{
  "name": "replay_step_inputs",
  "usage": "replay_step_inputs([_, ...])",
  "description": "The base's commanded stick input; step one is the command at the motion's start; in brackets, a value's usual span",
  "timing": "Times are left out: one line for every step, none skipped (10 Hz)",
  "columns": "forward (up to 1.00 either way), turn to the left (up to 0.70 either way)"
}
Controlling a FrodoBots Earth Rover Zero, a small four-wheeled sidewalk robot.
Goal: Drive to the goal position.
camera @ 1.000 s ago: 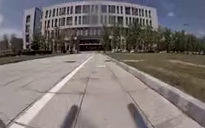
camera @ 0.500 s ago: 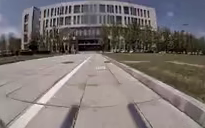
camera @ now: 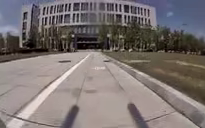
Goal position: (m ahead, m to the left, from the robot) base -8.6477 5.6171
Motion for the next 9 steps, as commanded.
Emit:
replay_step_inputs([0.7,0.0])
replay_step_inputs([0.7,0.0])
replay_step_inputs([0.7,0.0])
replay_step_inputs([0.7,0.0])
replay_step_inputs([0.7,0.0])
replay_step_inputs([0.7,0.0])
replay_step_inputs([0.7,0.0])
replay_step_inputs([0.7,0.0])
replay_step_inputs([0.7,0.0])
